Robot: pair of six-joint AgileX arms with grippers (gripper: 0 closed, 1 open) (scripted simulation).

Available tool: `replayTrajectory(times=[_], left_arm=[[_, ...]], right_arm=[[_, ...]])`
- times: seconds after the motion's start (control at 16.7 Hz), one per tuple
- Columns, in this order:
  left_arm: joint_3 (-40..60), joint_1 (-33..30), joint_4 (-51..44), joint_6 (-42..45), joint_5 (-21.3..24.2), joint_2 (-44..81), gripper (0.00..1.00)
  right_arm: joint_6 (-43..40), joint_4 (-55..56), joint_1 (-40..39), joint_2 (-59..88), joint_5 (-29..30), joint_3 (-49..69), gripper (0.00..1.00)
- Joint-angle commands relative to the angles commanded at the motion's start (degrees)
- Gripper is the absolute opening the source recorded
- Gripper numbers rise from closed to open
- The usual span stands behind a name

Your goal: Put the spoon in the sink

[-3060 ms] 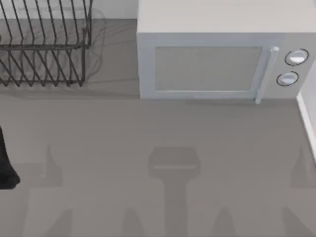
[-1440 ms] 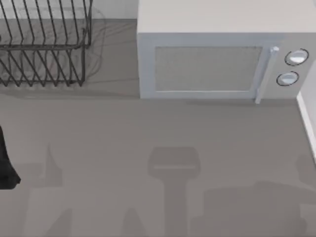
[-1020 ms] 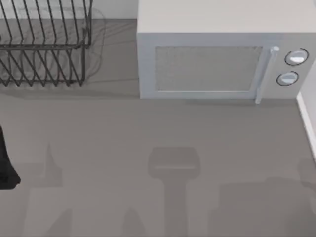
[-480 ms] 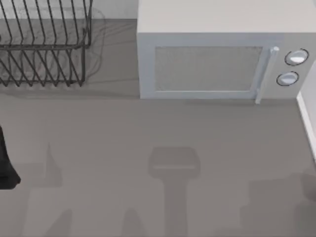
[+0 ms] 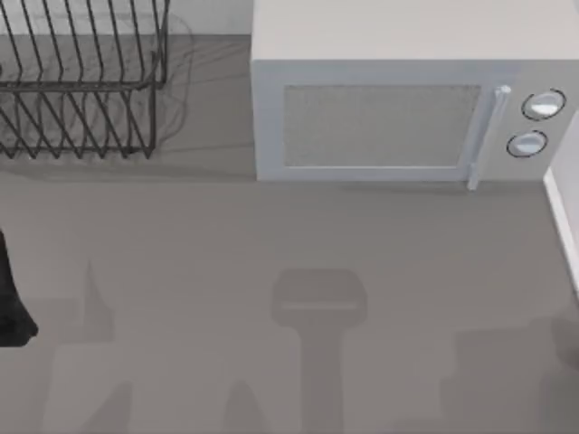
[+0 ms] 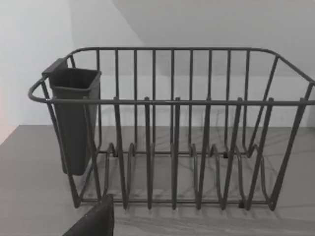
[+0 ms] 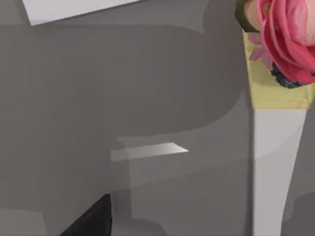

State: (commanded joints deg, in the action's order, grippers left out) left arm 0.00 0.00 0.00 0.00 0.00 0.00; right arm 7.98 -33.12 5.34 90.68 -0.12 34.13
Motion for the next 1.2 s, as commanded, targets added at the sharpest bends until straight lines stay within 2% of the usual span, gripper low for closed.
replayTrajectory(times=[0.48, 0.96, 1.02, 1.2], left_arm=[[0.0, 0.0, 0.0, 0.0, 0.0, 0.0, 1.0], [0.0, 0.0, 0.0, 0.0, 0.0, 0.0, 1.0], [0.0, 0.0, 0.0, 0.0, 0.0, 0.0, 1.0], [0.0, 0.0, 0.0, 0.0, 0.0, 0.0, 1.0]], right_arm=[[0.0, 0.0, 0.0, 0.0, 0.0, 0.0, 0.02], [0.0, 0.0, 0.0, 0.0, 0.0, 0.0, 0.0], [0.0, -4.6, 0.0, -4.2, 0.4, 2.2, 0.0], [0.0, -6.8, 0.0, -4.9, 0.4, 4.0, 0.0]])
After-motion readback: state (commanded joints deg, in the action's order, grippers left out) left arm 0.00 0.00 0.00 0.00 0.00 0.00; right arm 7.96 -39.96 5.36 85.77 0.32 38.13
